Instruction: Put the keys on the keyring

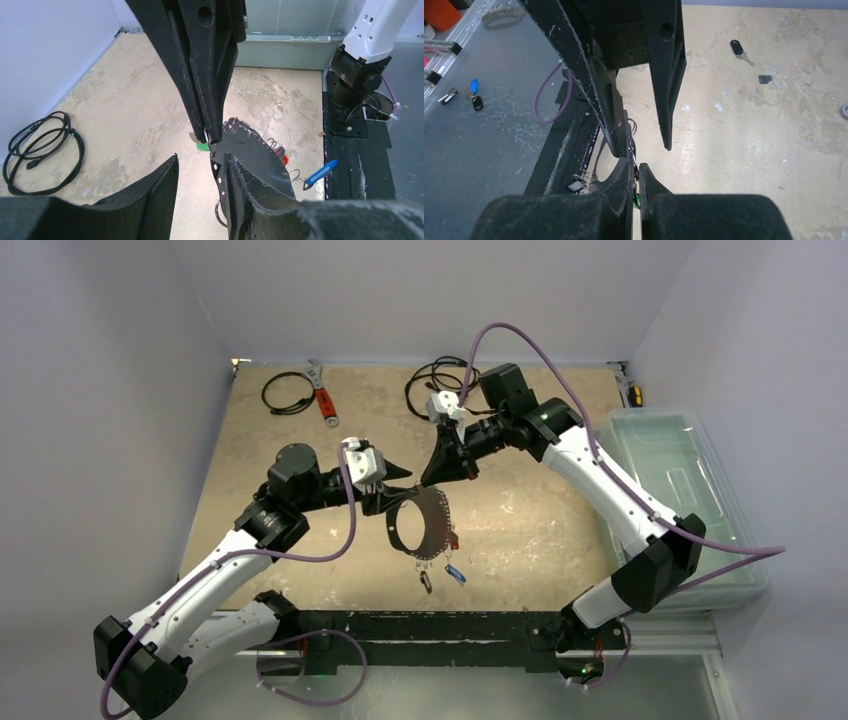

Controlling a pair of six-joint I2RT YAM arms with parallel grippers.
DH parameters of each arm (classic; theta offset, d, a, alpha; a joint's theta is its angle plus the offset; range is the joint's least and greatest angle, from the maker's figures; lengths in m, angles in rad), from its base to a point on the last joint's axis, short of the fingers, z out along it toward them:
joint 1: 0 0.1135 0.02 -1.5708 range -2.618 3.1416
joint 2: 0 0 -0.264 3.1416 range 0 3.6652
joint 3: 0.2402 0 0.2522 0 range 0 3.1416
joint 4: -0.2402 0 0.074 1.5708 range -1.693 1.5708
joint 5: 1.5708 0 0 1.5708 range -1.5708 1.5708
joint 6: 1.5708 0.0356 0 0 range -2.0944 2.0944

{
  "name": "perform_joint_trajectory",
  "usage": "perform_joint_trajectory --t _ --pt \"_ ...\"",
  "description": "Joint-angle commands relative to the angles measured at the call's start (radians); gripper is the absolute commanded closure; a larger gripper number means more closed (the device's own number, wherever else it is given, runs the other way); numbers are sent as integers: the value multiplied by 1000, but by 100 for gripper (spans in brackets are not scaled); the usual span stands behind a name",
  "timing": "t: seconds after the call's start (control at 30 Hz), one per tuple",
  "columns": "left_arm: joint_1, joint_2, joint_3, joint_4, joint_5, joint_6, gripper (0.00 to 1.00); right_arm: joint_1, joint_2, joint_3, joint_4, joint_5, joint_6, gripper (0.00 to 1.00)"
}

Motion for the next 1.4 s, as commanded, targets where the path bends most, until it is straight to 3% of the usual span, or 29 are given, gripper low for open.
perform_joint_trajectory --t 0.0,0.8,1.03,1.13,1.3,1.37 --pt "-4 -14 20 30 -23 12 62 -1 -63 -10 85 7 70 100" --pt "-4 55 66 39 -19 -8 74 40 -66 -6 83 188 107 100" --pt "-4 70 70 40 -10 -10 86 51 -67 -7 78 202 106 100" --pt "-5 77 73 40 -12 -14 100 57 -63 -11 80 205 107 100" --pt "-4 73 67 48 -40 -21 100 60 -62 -9 86 211 87 100" --pt "-4 57 57 58 -61 -22 100 59 -83 -25 132 195 109 82"
